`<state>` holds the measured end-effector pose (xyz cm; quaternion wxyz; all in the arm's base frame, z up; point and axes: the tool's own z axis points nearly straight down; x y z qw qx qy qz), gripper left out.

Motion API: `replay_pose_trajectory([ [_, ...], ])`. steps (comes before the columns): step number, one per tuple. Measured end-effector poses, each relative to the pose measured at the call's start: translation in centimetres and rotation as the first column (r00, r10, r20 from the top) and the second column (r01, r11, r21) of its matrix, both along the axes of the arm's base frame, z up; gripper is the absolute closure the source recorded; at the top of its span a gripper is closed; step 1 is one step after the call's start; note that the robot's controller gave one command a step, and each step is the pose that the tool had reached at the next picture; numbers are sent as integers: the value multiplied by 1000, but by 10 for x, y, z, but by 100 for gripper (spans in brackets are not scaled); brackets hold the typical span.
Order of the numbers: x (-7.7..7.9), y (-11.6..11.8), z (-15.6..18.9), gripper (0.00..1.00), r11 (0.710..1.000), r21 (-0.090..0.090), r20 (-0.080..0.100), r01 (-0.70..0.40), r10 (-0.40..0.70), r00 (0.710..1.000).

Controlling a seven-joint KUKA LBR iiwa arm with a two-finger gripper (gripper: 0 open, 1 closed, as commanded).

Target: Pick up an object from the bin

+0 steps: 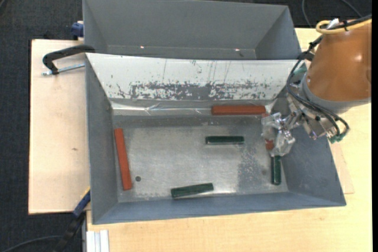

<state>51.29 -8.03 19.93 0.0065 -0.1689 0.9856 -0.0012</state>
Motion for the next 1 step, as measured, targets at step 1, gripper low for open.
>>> replay_pose_trajectory([
  [1, 27, 23, 31, 100, 1000, 1, -1, -18, 18, 1000],
])
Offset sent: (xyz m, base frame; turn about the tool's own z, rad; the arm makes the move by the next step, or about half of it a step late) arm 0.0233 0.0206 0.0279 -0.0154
